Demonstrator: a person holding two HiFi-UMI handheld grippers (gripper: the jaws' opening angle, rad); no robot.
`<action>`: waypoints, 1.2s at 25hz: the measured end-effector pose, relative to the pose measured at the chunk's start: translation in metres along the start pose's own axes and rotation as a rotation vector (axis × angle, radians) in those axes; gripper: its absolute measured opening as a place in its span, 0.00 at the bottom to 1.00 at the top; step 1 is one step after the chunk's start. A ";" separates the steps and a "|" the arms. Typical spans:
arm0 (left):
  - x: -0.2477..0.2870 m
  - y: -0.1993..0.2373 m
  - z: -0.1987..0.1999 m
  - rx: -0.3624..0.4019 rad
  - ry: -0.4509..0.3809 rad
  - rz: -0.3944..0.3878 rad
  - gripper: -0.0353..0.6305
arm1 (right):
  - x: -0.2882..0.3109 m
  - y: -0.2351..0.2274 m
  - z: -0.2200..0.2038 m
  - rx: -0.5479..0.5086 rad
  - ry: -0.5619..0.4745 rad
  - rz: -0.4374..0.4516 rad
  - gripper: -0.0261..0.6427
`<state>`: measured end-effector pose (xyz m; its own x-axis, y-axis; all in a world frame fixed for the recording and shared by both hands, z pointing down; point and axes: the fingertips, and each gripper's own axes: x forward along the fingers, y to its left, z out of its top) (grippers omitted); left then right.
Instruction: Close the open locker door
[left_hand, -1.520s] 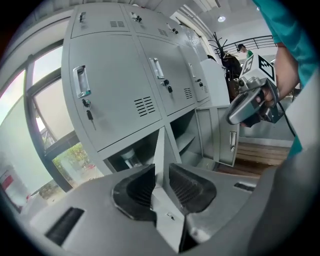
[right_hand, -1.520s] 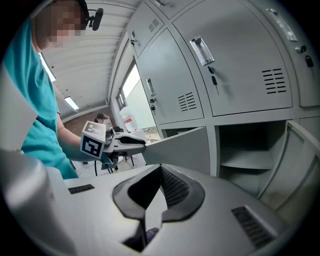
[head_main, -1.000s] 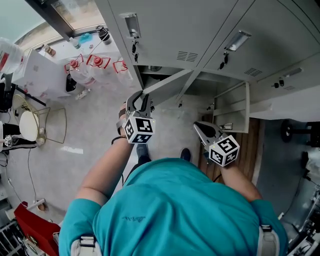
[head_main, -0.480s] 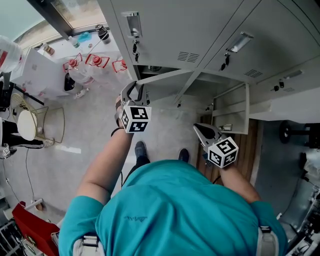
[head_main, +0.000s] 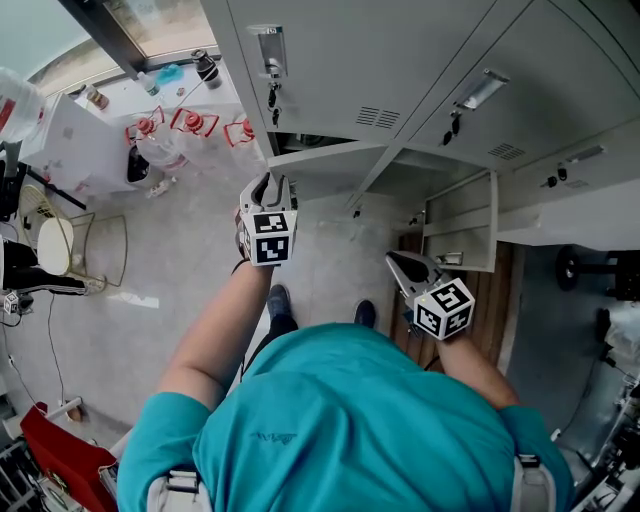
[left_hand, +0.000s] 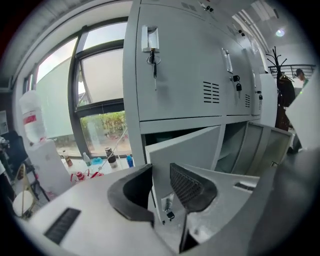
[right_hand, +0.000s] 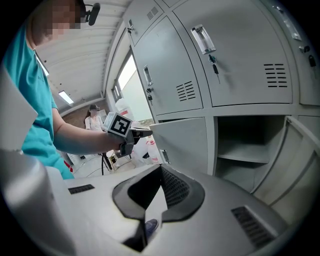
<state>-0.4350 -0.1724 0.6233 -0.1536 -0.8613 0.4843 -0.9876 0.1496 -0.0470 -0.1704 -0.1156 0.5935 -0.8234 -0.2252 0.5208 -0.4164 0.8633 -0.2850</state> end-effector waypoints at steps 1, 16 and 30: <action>0.002 -0.002 -0.003 -0.020 0.013 -0.008 0.21 | 0.000 0.000 -0.001 0.000 0.002 -0.001 0.04; 0.040 0.023 0.010 -0.188 0.071 0.031 0.11 | -0.008 -0.007 -0.009 0.019 0.022 -0.030 0.04; 0.069 0.028 0.014 -0.193 0.075 0.038 0.07 | -0.009 -0.017 -0.011 0.036 0.019 -0.044 0.04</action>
<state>-0.4735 -0.2343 0.6429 -0.1810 -0.8159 0.5491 -0.9556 0.2779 0.0980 -0.1516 -0.1233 0.6025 -0.7970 -0.2534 0.5482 -0.4656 0.8360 -0.2904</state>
